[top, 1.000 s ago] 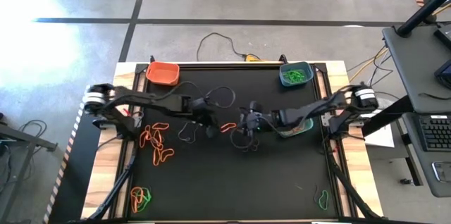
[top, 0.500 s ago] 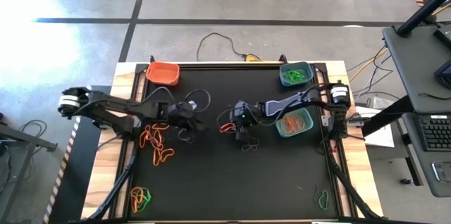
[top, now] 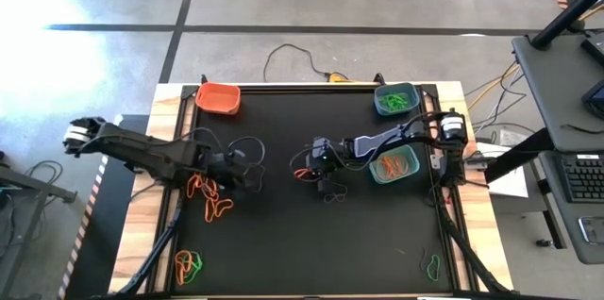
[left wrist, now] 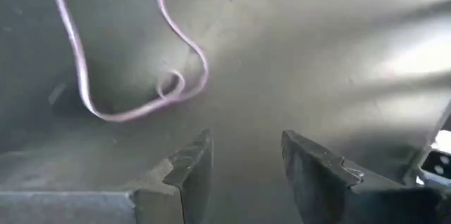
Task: Sort rubber bands into baskets
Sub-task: Put the orange rubber band into the green bin
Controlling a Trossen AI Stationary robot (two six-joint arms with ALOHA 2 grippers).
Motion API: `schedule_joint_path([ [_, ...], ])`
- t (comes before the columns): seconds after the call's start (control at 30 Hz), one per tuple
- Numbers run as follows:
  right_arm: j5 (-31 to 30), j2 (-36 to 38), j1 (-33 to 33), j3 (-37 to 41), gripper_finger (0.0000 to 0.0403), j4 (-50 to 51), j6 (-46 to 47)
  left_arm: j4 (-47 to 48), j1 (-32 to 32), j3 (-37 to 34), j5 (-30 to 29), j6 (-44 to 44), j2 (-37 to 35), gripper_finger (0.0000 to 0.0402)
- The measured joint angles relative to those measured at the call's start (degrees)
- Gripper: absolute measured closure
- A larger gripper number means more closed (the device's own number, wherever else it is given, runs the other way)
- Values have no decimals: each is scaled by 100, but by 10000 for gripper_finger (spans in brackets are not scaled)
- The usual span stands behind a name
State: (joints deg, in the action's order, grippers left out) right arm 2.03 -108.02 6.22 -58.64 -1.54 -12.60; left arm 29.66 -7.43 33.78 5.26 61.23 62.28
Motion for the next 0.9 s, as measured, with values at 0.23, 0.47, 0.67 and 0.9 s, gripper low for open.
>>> schedule_joint_path([
  [0.23, -596, 1468, -88, -487, 393, 2889, 144, -6, -647, 0, -770, 184, 24, 247],
  [0.47, -634, 3238, -142, -1026, 393, 6309, 1589, 16, -812, 94, -885, 38, 154, 247],
  [0.67, -759, 4122, -142, -212, 394, 7367, 3302, 272, -1164, 421, -878, -567, 140, 247],
  [0.9, -917, 4175, -50, 1216, 394, 6721, 4234, 427, -1966, 752, -156, -263, 138, 247],
])
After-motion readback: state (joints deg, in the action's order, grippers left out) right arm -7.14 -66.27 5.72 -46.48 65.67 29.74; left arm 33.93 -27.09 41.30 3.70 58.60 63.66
